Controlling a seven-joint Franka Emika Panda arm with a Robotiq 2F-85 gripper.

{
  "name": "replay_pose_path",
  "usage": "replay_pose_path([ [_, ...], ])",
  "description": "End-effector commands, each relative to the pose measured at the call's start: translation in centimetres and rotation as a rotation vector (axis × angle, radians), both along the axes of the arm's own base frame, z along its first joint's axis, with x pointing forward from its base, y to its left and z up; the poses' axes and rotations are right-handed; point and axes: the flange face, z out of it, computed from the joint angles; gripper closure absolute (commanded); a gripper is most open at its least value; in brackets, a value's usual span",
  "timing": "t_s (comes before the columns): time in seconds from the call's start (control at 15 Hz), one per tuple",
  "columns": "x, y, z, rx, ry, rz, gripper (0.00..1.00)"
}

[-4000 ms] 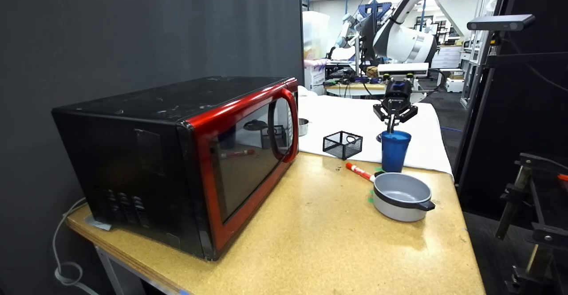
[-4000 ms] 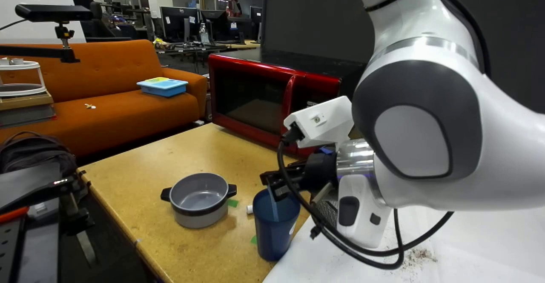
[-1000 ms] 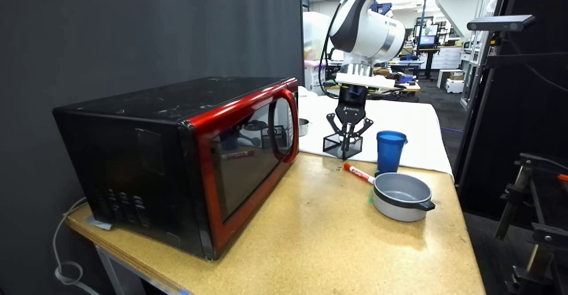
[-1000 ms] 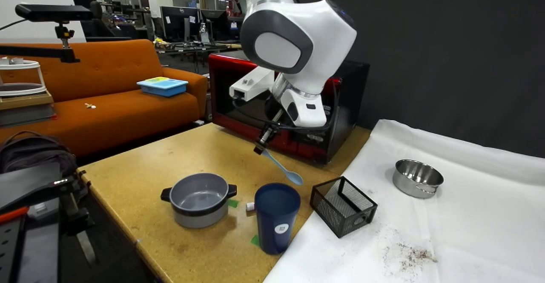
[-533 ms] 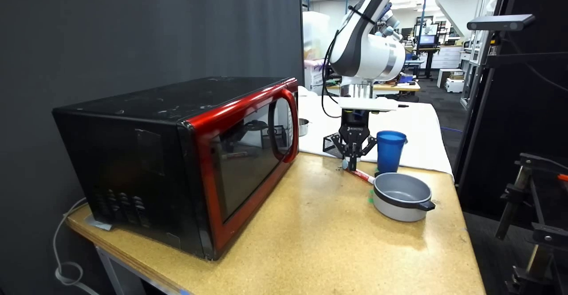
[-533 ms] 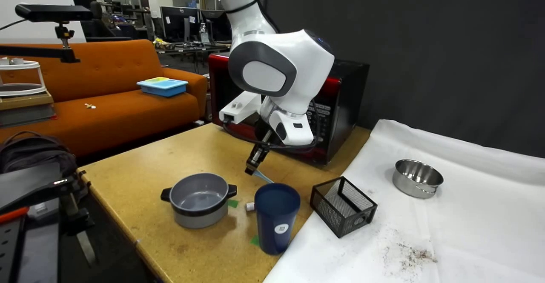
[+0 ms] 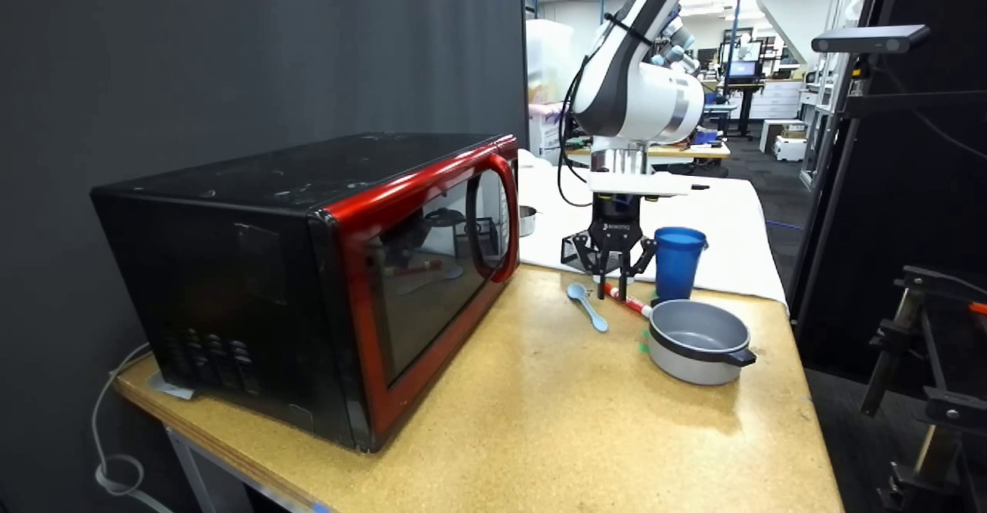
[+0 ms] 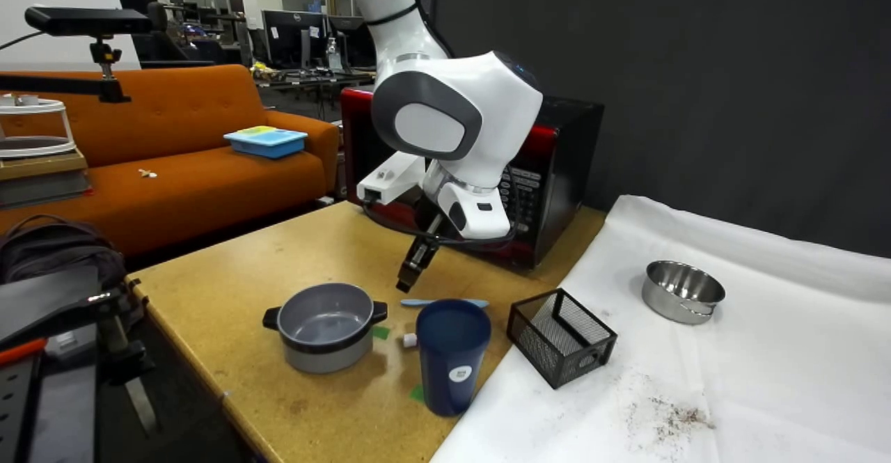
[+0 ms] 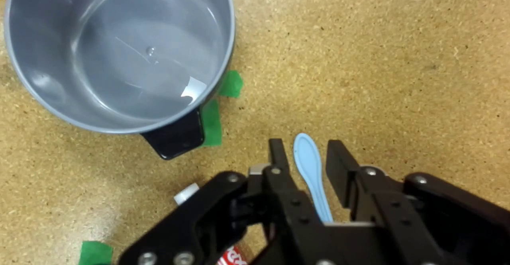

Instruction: Remove the spoon from the cup and put it on the table

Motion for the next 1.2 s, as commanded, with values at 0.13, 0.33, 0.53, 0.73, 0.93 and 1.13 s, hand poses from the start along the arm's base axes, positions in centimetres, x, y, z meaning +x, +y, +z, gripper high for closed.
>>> replay_pose_path([
  [0.13, -0.6, 0.0, -0.8, -0.014, 0.106, -0.032, 0.23],
  [0.33, -1.2, 0.3, -1.0, 0.018, 0.168, -0.081, 0.02],
  [0.53, -1.2, 0.3, -1.0, 0.029, 0.169, -0.142, 0.00],
  [0.73, -0.8, -3.0, 5.0, 0.047, 0.109, -0.200, 0.00],
  [0.93, 1.1, -7.2, 11.0, 0.023, -0.047, -0.281, 0.00],
  [1.13, 1.9, -11.7, 18.1, -0.002, -0.178, -0.368, 0.00],
])
